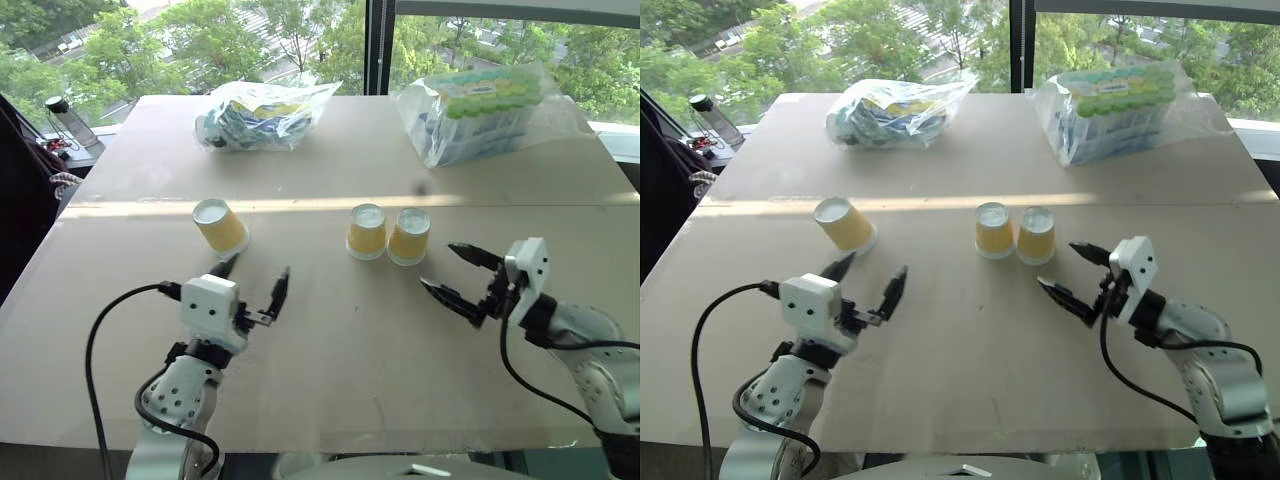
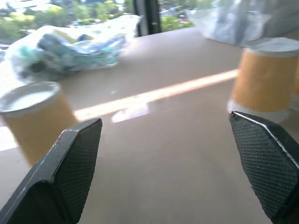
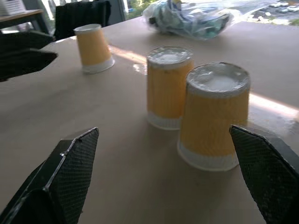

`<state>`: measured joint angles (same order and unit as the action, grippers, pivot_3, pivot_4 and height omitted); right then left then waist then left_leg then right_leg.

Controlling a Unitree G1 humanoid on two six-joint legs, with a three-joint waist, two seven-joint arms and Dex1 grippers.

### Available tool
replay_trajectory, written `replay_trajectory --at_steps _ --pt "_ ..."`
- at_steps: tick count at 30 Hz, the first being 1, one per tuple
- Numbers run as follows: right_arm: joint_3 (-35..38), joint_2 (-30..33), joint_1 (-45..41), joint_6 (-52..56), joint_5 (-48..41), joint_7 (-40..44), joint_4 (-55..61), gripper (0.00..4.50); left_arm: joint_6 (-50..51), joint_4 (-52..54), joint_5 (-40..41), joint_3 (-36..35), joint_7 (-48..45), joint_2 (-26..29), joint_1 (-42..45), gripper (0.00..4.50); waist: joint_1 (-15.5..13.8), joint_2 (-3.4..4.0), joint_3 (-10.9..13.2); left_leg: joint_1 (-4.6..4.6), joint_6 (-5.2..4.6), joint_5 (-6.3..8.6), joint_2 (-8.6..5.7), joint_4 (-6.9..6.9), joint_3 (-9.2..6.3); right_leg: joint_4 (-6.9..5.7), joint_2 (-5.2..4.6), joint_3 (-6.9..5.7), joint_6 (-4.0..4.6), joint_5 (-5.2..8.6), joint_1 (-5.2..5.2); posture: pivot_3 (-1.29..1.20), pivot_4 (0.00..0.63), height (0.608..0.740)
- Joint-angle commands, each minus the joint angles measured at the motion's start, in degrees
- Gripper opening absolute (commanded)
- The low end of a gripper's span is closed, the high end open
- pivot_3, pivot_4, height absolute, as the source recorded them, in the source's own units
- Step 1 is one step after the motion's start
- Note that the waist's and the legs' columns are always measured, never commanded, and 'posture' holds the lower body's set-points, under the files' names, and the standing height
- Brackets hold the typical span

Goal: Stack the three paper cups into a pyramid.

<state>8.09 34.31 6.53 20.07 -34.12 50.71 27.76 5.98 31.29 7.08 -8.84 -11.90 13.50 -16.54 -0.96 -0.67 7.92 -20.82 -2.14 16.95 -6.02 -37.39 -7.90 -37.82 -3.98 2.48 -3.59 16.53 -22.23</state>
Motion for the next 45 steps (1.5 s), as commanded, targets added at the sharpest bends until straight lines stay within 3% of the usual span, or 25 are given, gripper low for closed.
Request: replay_trajectory --at_steps 1,10,23,35,45 --pt "3.69 -0.52 1.75 -3.57 -8.12 6.12 5.11 4.43 0.01 -3.51 -2.62 -2.6 4.72 -0.71 4.48 4.5 0.0 -0.03 0.01 0.03 0.0 0.0 0.0 0.0 -0.02 -0.03 0.0 -0.03 0.0 0.0 0.04 0.0 0.15 0.74" --pt "4.31 -5.41 -0.58 -7.88 -8.84 1.62 5.71 4.43 -5.4 -17.68 -4.13 -3.45 4.46 2.06 15.59 4.5 0.08 -0.16 -0.02 0.07 0.01 0.0 0.0 -0.07 -0.02 -0.05 0.01 -0.15 -0.02 -0.03 0.06 0.0 0.15 0.74" --pt "3.3 -5.09 0.08 -6.76 -9.54 -1.28 8.45 4.43 -10.28 -27.56 -2.73 -4.35 3.74 2.89 22.82 4.5 0.08 -0.17 -0.03 0.02 0.01 -0.01 0.0 -0.06 -0.04 -0.06 0.0 -0.13 -0.02 -0.03 -0.01 0.0 0.15 0.74" --pt "1.84 -5.34 -0.18 -7.21 -9.19 -1.09 7.94 4.43 -8.13 -19.09 -4.17 -5.74 9.17 -0.22 18.21 4.5 0.12 -0.19 -0.04 0.01 0.01 -0.01 0.0 -0.06 -0.03 -0.05 0.0 -0.11 -0.02 -0.03 -0.01 0.0 0.15 0.74" --pt "1.95 -4.98 -0.35 -6.82 -9.83 -1.88 8.77 4.43 -7.2 -26.47 -2.53 -7.13 9.17 0.99 23.26 4.5 0.05 -0.22 -0.05 0.02 0.01 -0.01 -0.01 -0.08 -0.03 -0.06 0.0 -0.14 -0.02 -0.03 -0.01 0.0 0.15 0.74"
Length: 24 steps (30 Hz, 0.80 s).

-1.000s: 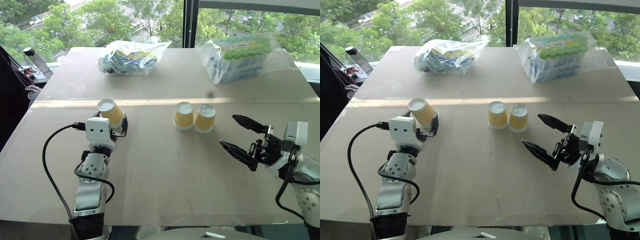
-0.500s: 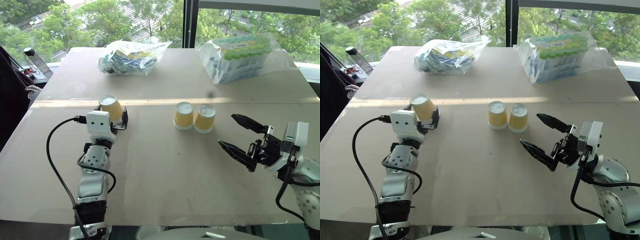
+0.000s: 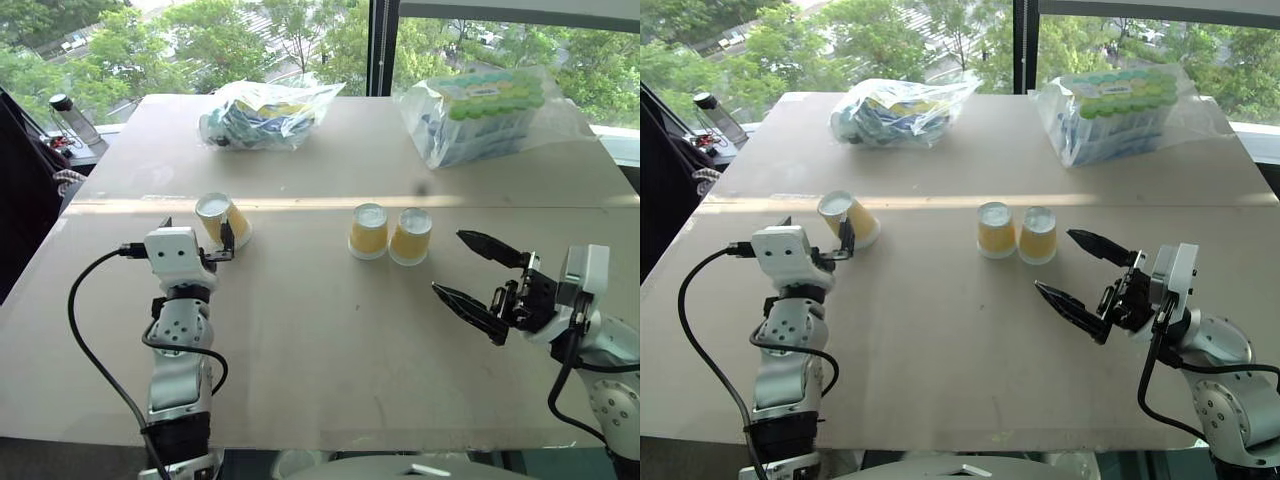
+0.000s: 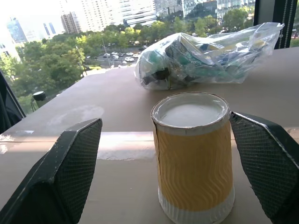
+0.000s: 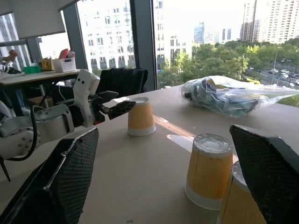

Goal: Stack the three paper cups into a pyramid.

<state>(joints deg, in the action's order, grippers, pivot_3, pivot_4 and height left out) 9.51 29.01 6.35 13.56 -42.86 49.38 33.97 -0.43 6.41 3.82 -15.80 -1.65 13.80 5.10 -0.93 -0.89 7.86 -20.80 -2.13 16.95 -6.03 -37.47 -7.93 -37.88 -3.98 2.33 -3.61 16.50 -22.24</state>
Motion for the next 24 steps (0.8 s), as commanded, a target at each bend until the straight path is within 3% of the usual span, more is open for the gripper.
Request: replay_trajectory --at_steps 1,20,24 --pt "0.45 0.29 -0.08 -0.27 -1.22 -0.61 2.77 4.43 -1.53 -2.84 0.35 0.23 -1.44 1.01 2.11 4.5 0.03 0.0 0.0 0.0 0.0 0.0 0.0 0.0 0.0 0.0 0.0 0.0 0.0 0.0 0.0 0.0 0.15 0.74" --pt "-1.14 -0.79 0.55 -1.01 -1.24 -2.04 3.77 4.43 -11.29 -25.8 0.66 0.65 -3.69 2.94 16.37 4.5 0.11 -0.1 -0.03 -0.01 0.01 -0.01 -0.01 -0.05 -0.01 -0.05 0.0 -0.03 0.0 0.0 -0.01 0.0 0.15 0.74" --pt "-1.49 -1.28 0.6 -1.42 -1.04 -2.11 3.71 4.5 -12.25 -26.66 1.01 0.45 -3.44 2.85 17.15 3.28 0.17 -0.1 -0.03 -0.02 0.01 0.0 -0.02 -0.05 0.0 -0.04 0.0 -0.02 0.0 0.0 -0.02 0.0 0.15 0.74"
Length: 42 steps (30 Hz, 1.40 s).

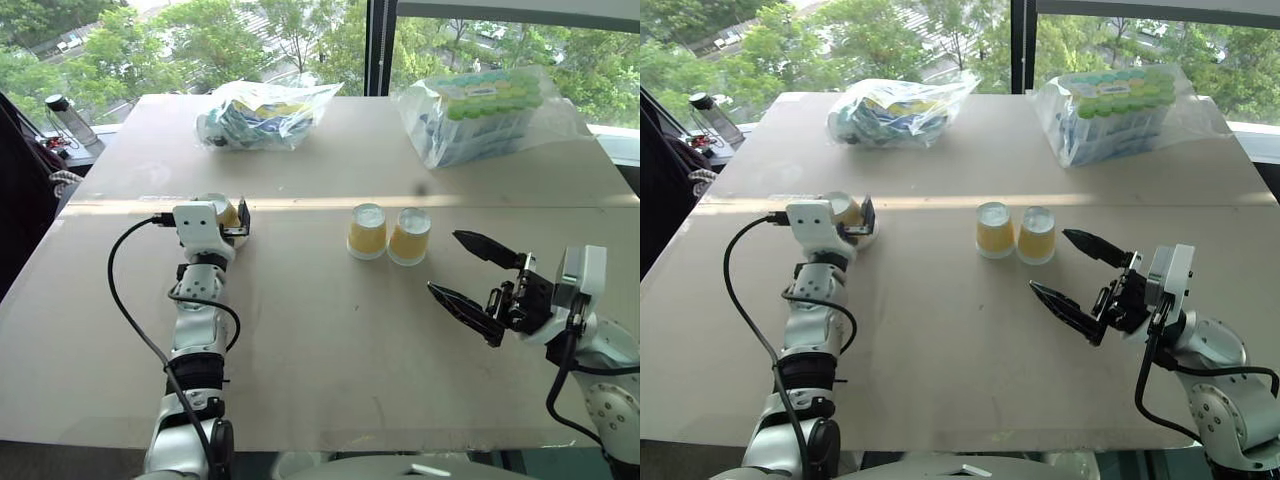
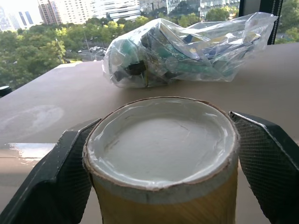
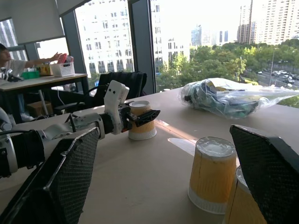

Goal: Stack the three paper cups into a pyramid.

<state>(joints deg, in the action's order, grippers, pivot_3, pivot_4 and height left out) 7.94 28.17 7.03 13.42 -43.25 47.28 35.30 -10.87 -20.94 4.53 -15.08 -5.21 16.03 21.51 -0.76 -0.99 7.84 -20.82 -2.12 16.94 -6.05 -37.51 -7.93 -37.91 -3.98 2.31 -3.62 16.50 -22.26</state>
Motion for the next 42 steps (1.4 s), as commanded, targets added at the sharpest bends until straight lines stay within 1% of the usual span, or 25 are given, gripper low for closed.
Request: replay_trajectory --at_steps 1,2,9,13,17,20,22,26,31,38,39,42 --pt "-0.02 -0.52 -0.07 -1.29 -0.67 -0.08 2.4 4.5 -1.92 0.58 0.36 -0.29 0.16 0.59 0.83 2.81 0.0 0.0 0.0 0.0 0.0 0.0 0.0 0.0 0.0 -0.01 0.0 0.0 0.0 0.0 -0.01 0.0 0.15 0.74" --pt "-0.18 -0.61 -0.03 -1.39 -0.56 -0.08 2.43 4.5 -2.01 0.5 0.38 -0.21 0.04 0.61 0.84 2.52 -0.01 0.0 0.0 0.0 0.0 0.0 0.0 0.0 0.0 -0.01 0.0 0.0 0.0 0.0 -0.02 0.0 0.15 0.74" --pt "-0.02 -0.74 0.03 -1.93 -0.43 0.01 2.15 4.5 -1.58 0.91 0.25 -0.06 0.18 0.82 1.36 2.51 -0.02 -0.01 0.0 -0.01 0.0 0.0 0.0 0.0 0.0 -0.02 0.0 0.0 0.0 0.0 -0.07 0.0 0.15 0.74" --pt "2.88 -0.63 1.38 -2.36 -1.96 -1.06 2.66 4.5 0.29 3.56 1.72 1.86 -3.57 1.41 6.79 2.51 -0.25 -0.08 0.03 -0.05 0.0 0.0 0.0 -0.01 -0.01 -0.03 0.0 0.0 0.0 0.0 -0.09 0.0 0.15 0.74" --pt "5.91 -0.74 3.59 -3.02 -2.78 -2.31 3.84 4.5 2.73 4.2 5.52 6.0 -12.96 0.89 16.34 2.51 -0.59 -0.14 0.07 -0.44 0.0 0.0 -0.06 -0.47 -0.33 -0.06 -0.03 -0.24 0.0 -0.01 -0.14 0.0 0.15 0.74" --pt "8.64 -0.87 6.41 -3.92 -3.14 -2.89 4.81 4.5 6.14 3.44 9.06 9.38 -21.5 -0.2 23.72 2.51 -0.17 -0.14 0.06 -0.69 0.0 0.0 -0.17 -0.74 -0.38 -0.07 -0.07 -0.45 -0.11 -0.07 -0.23 0.0 0.15 0.74" --pt "10.11 -0.83 8.32 -4.38 -3.5 -2.98 5.32 4.5 8.08 2.27 10.5 11.04 -25.93 -0.69 27.18 2.51 0.01 -0.15 0.06 -0.88 -0.01 0.0 -0.24 -0.83 -0.42 -0.07 -0.1 -0.52 -0.16 -0.1 -0.3 0.0 0.15 0.74" --pt "13.17 -1.06 12.73 -5.28 -4.1 -3.4 6.83 4.5 11.43 1.39 13.33 14.61 -35.74 -1.84 31.67 2.51 0.57 -0.13 0.05 -0.87 -0.01 -0.01 -0.27 -0.79 -0.46 -0.14 -0.05 -0.43 -0.18 -0.1 -0.41 0.0 0.15 0.74" --pt "15.69 -2.15 17.08 -7.35 -3.02 -2.89 6.44 4.5 14.53 2.29 13.94 18.19 -45.26 -0.52 32.24 2.51 1.28 -0.12 0.05 -0.86 -0.01 -0.01 -0.29 -0.81 -0.45 -0.2 -0.05 -0.33 -0.18 -0.11 -0.44 0.0 0.15 0.74" --pt "15.87 -2.28 17.98 -9.3 -2.4 -1.34 4.49 4.5 20.57 5.91 17.35 19.61 -55.28 1.91 29.18 2.51 1.36 -0.12 0.05 -0.84 -0.01 -0.01 -0.3 -0.83 -0.47 -0.25 -0.05 -0.33 -0.18 -0.11 -0.44 0.0 0.15 0.74" --pt "15.89 -2.25 17.89 -9.44 -2.45 -1.23 4.25 4.5 21.95 6.6 18.01 19.55 -55.91 2.09 28.81 2.51 1.36 -0.12 0.05 -0.84 -0.01 -0.01 -0.3 -0.83 -0.47 -0.25 -0.05 -0.33 -0.18 -0.11 -0.44 0.0 0.15 0.74" --pt "15.75 -2.22 17.6 -9.81 -2.58 -0.73 3.69 4.5 21.37 7.59 16.08 20.47 -56.08 2.7 27.03 2.51 1.33 -0.12 0.05 -0.85 -0.01 -0.01 -0.3 -0.84 -0.48 -0.24 -0.05 -0.33 -0.18 -0.11 -0.44 0.0 0.15 0.74"
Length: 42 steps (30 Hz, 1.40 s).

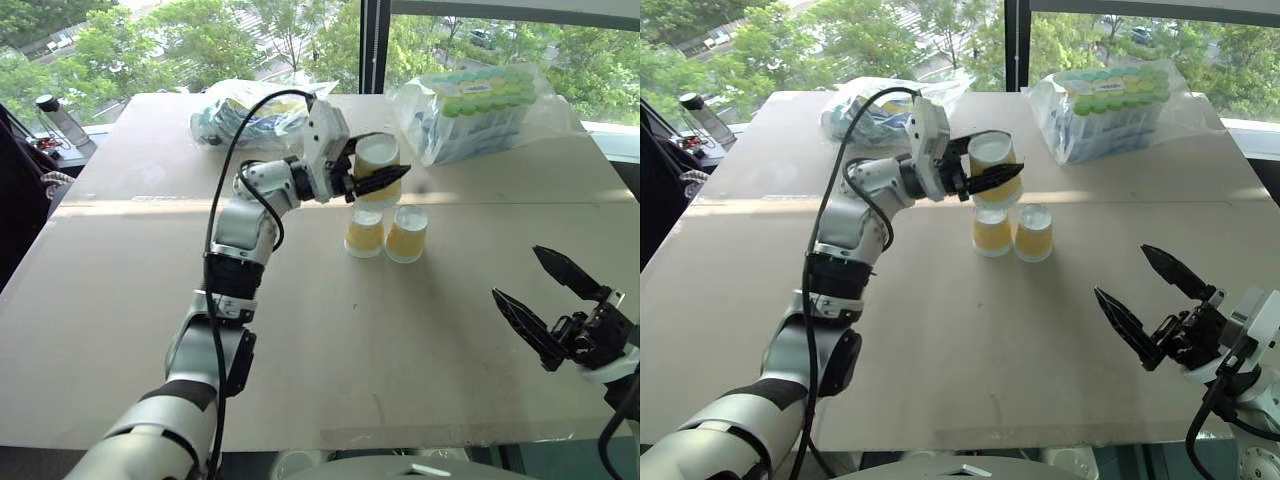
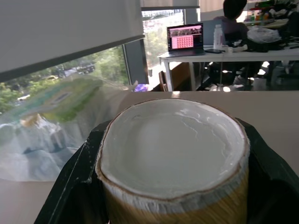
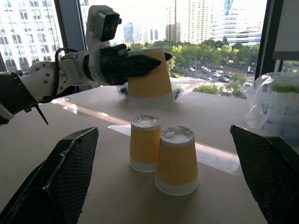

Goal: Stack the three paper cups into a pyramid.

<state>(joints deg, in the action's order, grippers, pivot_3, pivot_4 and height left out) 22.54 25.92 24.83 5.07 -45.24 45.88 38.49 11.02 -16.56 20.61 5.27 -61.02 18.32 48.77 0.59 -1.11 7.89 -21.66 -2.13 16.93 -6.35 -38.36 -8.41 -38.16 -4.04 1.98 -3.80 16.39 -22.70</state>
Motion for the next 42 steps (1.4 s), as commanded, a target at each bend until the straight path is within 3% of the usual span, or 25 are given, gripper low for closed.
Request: replay_trajectory --at_steps 1,11,34,38,42 --pt "1.01 0.0 -0.23 -1.6 -0.61 0.77 0.43 4.5 -0.9 3.05 -0.18 -0.04 0.12 0.02 -0.34 2.51 -0.05 0.0 0.0 0.0 0.0 0.0 0.0 0.0 0.0 0.0 0.0 0.0 0.0 0.0 0.0 0.0 0.15 0.74" --pt "0.03 -0.74 0.93 -2.8 0.14 1.35 0.52 4.5 -5.62 -1.54 -2.42 1.43 0.54 -4.64 1.68 2.51 -0.89 0.0 0.0 -0.01 0.0 0.0 -0.02 -0.04 -0.01 0.0 -0.01 -0.01 0.0 0.0 0.01 0.0 0.15 0.74" --pt "-1.73 -1.57 1.04 -3.83 1.43 0.26 1.95 4.5 -12.12 -10.5 -6.82 1.52 2.65 -8.47 3.7 2.51 -1.26 0.0 0.0 -0.01 0.0 0.0 -0.04 -0.06 0.0 -0.05 -0.01 -0.01 0.0 0.0 0.01 0.0 0.15 0.74" --pt "-1.87 -1.38 0.99 -3.76 1.47 -0.14 2.18 4.5 -11.95 -10.58 -6.21 1.13 2.53 -9.01 3.88 4.34 -1.26 0.0 0.0 -0.01 0.0 0.0 -0.05 -0.06 0.0 -0.06 -0.01 0.0 0.0 0.0 0.0 0.0 0.15 0.74" --pt "-1.7 -1.14 0.81 -3.55 1.37 -0.45 2.21 4.5 -11.33 -7.65 -3.71 -0.48 2.07 -9.25 3.52 4.46 -1.26 0.0 0.0 0.0 0.0 0.0 -0.05 -0.08 0.0 -0.1 -0.01 0.0 0.0 0.0 0.0 0.0 0.15 0.74"
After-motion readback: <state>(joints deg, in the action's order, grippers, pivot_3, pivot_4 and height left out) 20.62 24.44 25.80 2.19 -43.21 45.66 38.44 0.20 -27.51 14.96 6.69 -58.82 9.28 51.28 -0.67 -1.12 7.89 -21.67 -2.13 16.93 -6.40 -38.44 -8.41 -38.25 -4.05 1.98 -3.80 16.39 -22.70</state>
